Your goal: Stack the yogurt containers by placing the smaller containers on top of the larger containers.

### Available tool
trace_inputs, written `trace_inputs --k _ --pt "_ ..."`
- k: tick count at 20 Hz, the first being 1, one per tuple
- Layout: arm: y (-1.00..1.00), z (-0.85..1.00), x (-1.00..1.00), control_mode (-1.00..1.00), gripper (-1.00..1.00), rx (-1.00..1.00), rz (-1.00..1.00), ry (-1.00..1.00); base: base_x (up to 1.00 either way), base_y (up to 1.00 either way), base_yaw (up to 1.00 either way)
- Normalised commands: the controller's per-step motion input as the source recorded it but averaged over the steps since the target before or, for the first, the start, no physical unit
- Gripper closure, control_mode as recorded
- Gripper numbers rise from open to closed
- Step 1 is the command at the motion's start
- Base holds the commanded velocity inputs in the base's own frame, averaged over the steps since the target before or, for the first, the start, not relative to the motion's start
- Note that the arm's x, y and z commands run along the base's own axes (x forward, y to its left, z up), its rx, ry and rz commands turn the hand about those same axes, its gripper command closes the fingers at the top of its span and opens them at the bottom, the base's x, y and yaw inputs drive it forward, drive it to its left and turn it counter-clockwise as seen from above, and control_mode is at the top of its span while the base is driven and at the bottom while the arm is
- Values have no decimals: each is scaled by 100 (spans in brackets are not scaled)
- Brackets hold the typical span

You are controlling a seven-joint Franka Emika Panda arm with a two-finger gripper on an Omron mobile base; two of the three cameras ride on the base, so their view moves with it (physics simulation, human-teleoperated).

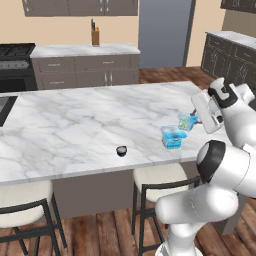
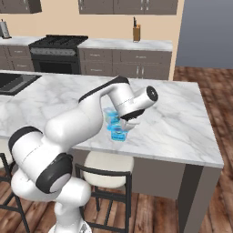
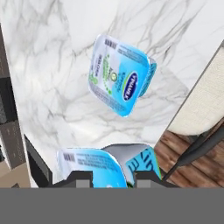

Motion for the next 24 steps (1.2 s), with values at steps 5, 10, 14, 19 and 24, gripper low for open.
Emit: trace_inputs --k 5,10,14,19,24 --pt "6 5 -17 -100 100 0 -3 1 0 0 0" --pt "11 0 -22 -100 100 0 -8 0 0 0 0" --pt "15 0 -20 -100 100 -1 -13 0 0 0 0" --pt "15 0 -7 -100 100 -2 -16 0 0 0 0" --pt "4 0 0 -100 100 -4 -18 0 0 0 0"
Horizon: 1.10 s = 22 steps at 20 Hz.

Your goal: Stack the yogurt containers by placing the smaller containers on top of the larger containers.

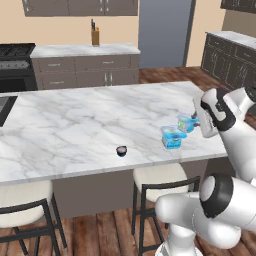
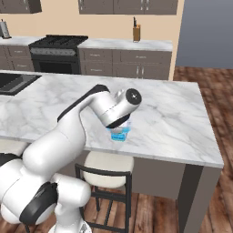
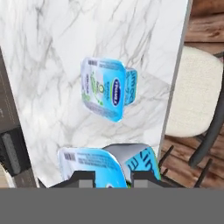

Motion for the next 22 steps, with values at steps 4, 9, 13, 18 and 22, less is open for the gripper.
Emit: trace_inputs --k 4,9,13,18,22 --pt "0 0 0 -100 100 -5 -20 0 0 0 0" --pt "0 0 0 -100 100 -4 -19 0 0 0 0" --pt "2 0 0 -100 100 -1 -11 0 0 0 0" --pt "3 -2 3 -100 100 -1 -8 0 0 0 0" --pt "0 -2 10 -100 100 -2 -8 0 0 0 0"
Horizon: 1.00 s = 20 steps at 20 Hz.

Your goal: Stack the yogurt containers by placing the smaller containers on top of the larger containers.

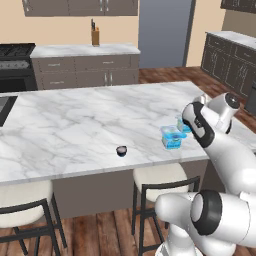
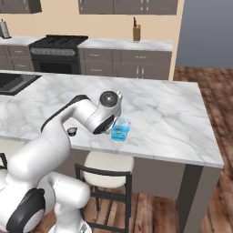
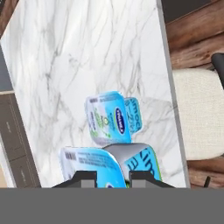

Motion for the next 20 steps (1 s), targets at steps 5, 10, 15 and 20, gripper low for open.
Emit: trace_inputs --k 5,10,15,20 --pt "0 -1 8 -100 100 -1 -6 0 0 0 0" --pt "0 0 1 -100 100 0 -2 0 0 0 0" --pt "0 0 0 -100 100 0 0 0 0 0 0" --pt "0 0 0 -100 100 0 0 0 0 0 0"
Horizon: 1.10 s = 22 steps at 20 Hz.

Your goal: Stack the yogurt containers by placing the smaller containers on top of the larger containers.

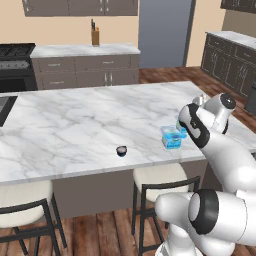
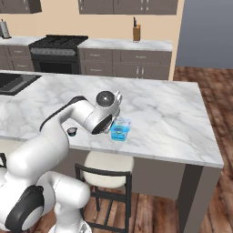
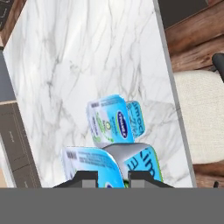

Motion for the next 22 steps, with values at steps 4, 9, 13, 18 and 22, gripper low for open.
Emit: trace_inputs --k 4,9,13,18,22 --pt "0 -2 0 -100 100 0 0 1 0 0 0" --pt "0 -6 0 -100 100 0 0 1 0 0 0" --pt "0 -7 0 -100 100 0 0 0 0 0 0" --pt "0 -10 1 -100 100 0 0 0 0 0 0" --pt "0 -11 3 -100 100 0 0 0 0 0 0"
